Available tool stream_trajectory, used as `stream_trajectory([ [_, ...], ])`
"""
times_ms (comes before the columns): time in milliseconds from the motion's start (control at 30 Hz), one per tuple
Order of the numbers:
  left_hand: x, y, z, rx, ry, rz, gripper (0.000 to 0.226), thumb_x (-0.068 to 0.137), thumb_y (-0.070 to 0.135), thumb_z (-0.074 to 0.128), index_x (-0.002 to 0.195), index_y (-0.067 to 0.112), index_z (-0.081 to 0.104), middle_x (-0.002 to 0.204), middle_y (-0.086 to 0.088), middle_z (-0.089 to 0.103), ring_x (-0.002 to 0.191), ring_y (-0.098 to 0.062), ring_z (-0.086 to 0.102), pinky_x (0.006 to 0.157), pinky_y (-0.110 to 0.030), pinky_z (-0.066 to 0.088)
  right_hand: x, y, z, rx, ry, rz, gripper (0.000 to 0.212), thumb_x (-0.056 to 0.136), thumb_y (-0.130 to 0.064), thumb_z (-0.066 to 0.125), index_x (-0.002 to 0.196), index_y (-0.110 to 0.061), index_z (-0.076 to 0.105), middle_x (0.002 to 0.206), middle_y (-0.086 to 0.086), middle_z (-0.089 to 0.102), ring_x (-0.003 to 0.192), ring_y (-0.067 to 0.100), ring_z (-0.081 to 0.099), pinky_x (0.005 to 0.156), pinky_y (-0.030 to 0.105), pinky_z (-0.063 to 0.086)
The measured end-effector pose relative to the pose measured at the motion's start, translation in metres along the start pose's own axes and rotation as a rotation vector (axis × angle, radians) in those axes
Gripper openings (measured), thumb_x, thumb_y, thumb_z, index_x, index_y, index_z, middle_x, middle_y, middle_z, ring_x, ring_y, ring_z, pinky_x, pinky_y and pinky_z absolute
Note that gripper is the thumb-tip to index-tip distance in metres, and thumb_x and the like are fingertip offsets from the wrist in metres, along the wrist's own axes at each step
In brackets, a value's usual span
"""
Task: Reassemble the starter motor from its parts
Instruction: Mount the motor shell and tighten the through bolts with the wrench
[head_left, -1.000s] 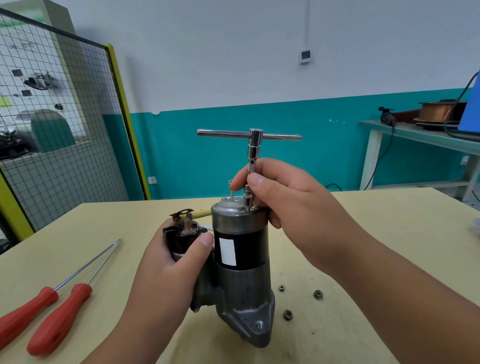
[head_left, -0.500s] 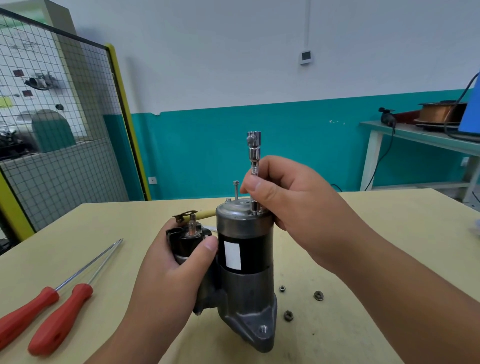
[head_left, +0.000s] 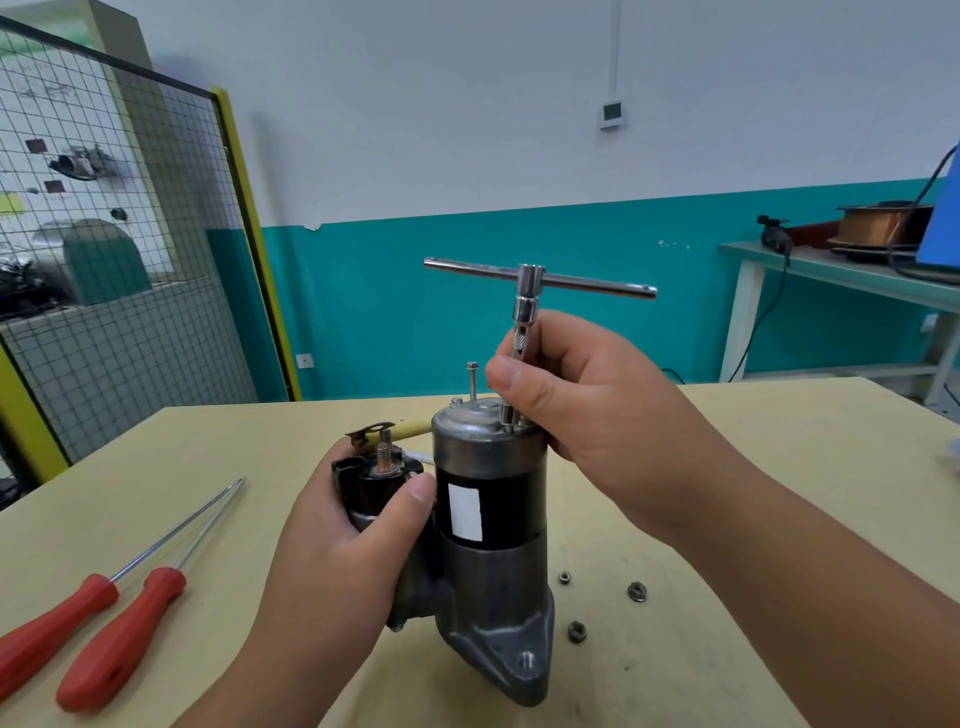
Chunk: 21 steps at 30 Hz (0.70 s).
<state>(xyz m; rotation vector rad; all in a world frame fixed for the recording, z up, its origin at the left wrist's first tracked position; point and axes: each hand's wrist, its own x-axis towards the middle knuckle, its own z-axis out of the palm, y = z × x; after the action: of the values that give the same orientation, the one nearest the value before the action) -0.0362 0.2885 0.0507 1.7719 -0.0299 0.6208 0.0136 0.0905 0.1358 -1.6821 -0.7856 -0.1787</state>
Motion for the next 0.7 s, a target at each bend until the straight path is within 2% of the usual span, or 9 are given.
stream_trajectory([
  [100, 0.0002, 0.0007, 0.0002, -0.001, 0.005, -0.006, 0.043, 0.069, 0.068, 0.065, 0.105, 0.044, 0.069, 0.086, 0.014, 0.074, 0.081, -0.028, 0.075, 0.056, -0.043, 0.05, -0.0022, -0.0032, -0.0014, 0.016, -0.008, 0.007, 0.019, 0.093, -0.043, 0.056, 0.092, -0.031, 0.071, 0.069, -0.021, 0.062, 0.062, -0.006, 0.055, 0.056, 0.01, 0.042],
  [267, 0.0009, -0.001, 0.0002, -0.008, 0.012, -0.03, 0.043, 0.068, 0.068, 0.065, 0.103, 0.044, 0.069, 0.086, 0.013, 0.074, 0.084, -0.033, 0.074, 0.06, -0.044, 0.05, -0.0035, -0.0041, -0.003, 0.017, -0.017, 0.033, 0.029, 0.095, -0.042, 0.047, 0.097, -0.037, 0.075, 0.071, -0.023, 0.063, 0.065, -0.007, 0.056, 0.058, 0.01, 0.043],
  [367, 0.0011, -0.0009, -0.0002, -0.012, 0.012, -0.025, 0.044, 0.068, 0.068, 0.066, 0.103, 0.041, 0.069, 0.085, 0.012, 0.073, 0.083, -0.036, 0.073, 0.063, -0.047, 0.05, -0.0036, -0.004, -0.0015, 0.026, -0.02, 0.016, 0.026, 0.096, -0.042, 0.051, 0.094, -0.031, 0.074, 0.068, -0.022, 0.062, 0.062, -0.006, 0.056, 0.057, 0.009, 0.042],
  [467, 0.001, -0.0006, 0.0003, -0.005, 0.008, -0.014, 0.046, 0.068, 0.069, 0.065, 0.106, 0.044, 0.07, 0.089, 0.013, 0.076, 0.085, -0.028, 0.075, 0.063, -0.047, 0.053, -0.0025, -0.0017, -0.0008, 0.042, -0.002, 0.009, 0.02, 0.1, -0.037, 0.058, 0.092, -0.024, 0.071, 0.067, -0.022, 0.062, 0.061, -0.007, 0.056, 0.055, 0.007, 0.041],
  [533, 0.0005, -0.0008, 0.0001, 0.0, 0.004, -0.012, 0.046, 0.067, 0.069, 0.064, 0.107, 0.046, 0.069, 0.091, 0.013, 0.076, 0.085, -0.024, 0.075, 0.062, -0.046, 0.054, -0.0021, -0.0012, -0.0003, 0.059, 0.005, 0.018, 0.019, 0.098, -0.038, 0.059, 0.091, -0.023, 0.069, 0.068, -0.022, 0.063, 0.061, -0.008, 0.057, 0.055, 0.006, 0.041],
  [700, 0.0009, 0.0009, 0.0001, -0.004, 0.009, -0.026, 0.043, 0.067, 0.069, 0.065, 0.103, 0.045, 0.07, 0.087, 0.012, 0.075, 0.083, -0.03, 0.075, 0.062, -0.046, 0.052, -0.0031, -0.0031, -0.0005, 0.076, 0.0, 0.038, 0.025, 0.093, -0.038, 0.052, 0.089, -0.027, 0.073, 0.068, -0.02, 0.06, 0.062, -0.005, 0.053, 0.057, 0.009, 0.04],
])
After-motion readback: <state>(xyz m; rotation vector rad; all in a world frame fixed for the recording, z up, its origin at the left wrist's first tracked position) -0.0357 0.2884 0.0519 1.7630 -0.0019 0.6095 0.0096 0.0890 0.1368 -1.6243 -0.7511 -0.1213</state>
